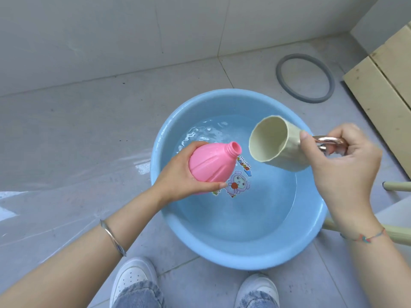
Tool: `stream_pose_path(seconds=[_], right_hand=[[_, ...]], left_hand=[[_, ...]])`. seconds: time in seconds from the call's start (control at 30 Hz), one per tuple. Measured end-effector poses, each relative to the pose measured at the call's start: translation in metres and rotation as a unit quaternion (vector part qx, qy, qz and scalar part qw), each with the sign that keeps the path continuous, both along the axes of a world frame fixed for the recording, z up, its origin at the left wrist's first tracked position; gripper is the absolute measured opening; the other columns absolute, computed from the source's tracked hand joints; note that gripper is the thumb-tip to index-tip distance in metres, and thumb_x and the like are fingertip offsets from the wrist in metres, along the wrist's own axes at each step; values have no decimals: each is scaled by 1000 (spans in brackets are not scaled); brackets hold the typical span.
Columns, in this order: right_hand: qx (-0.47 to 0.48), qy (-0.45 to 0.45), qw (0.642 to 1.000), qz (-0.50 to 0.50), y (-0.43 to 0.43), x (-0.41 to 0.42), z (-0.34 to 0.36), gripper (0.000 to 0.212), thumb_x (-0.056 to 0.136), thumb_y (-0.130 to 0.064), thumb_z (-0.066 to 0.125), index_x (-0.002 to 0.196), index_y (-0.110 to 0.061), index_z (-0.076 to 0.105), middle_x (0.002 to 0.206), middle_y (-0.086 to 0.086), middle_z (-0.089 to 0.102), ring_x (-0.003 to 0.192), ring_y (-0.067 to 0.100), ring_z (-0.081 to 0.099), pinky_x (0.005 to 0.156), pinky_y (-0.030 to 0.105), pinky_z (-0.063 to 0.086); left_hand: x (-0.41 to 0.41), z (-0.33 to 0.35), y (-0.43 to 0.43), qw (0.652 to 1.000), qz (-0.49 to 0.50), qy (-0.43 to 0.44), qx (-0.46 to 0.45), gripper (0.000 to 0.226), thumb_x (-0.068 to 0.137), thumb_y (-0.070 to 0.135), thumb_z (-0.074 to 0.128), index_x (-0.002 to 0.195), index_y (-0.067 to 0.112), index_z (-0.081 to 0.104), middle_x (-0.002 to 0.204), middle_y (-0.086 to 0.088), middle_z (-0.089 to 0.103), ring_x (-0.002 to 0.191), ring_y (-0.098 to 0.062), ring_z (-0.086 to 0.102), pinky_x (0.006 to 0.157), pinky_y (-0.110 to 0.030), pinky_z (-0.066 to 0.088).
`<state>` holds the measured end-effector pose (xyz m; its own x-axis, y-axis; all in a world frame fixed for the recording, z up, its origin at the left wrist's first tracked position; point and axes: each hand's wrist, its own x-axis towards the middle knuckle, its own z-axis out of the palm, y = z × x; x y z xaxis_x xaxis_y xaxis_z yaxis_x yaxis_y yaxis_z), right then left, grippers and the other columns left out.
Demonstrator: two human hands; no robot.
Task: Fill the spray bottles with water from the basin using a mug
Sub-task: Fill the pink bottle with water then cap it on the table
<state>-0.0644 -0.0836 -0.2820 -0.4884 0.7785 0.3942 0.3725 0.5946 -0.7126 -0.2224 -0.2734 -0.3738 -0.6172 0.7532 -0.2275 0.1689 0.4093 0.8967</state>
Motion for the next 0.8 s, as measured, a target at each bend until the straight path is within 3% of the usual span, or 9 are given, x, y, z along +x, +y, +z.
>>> stream_pose_path(seconds=[0.17, 0.27, 0.4, 0.63, 0.8], right_hand=[[20, -120, 992, 22, 8, 14, -43, 35, 75, -19, 71, 59, -8, 41, 61, 5, 43, 66, 25, 42, 62, 32, 30], [52, -172, 982, 50, 9, 19, -61, 38, 75, -10, 76, 60, -16, 42, 62, 3, 43, 66, 24, 39, 66, 33, 30], [81, -205, 972, 83, 9, 21, -76, 29, 73, -18, 69, 60, -16, 43, 62, -3, 38, 64, 22, 38, 63, 31, 20], [54, -216, 969, 106, 3, 22, -89, 39, 73, -18, 71, 61, -23, 34, 60, -10, 32, 64, 20, 36, 63, 28, 17], [-87, -135, 987, 33, 5, 23, -79, 45, 77, -10, 75, 56, -15, 35, 59, -1, 37, 60, 17, 37, 57, 25, 27]], left_hand=[[0, -1, 0, 1000, 0, 0, -1, 77, 51, 51, 93, 113, 52, 47, 109, 31, 57, 98, 9, 58, 85, -22, 51], [-1, 0, 0, 1000, -3, 0, -2, 79, 48, 57, 91, 112, 54, 46, 108, 32, 57, 98, 10, 58, 84, -21, 51], [0, -2, 1, 1000, 1, 1, -3, 84, 42, 66, 84, 116, 52, 47, 112, 27, 58, 101, 6, 59, 87, -25, 52], [0, -2, 1, 1000, 2, 6, -2, 84, 47, 56, 92, 119, 46, 49, 111, 26, 59, 101, 6, 58, 88, -24, 51], [0, -2, 0, 1000, 3, -2, -1, 85, 42, 65, 84, 117, 50, 48, 112, 26, 59, 101, 5, 59, 88, -27, 52]])
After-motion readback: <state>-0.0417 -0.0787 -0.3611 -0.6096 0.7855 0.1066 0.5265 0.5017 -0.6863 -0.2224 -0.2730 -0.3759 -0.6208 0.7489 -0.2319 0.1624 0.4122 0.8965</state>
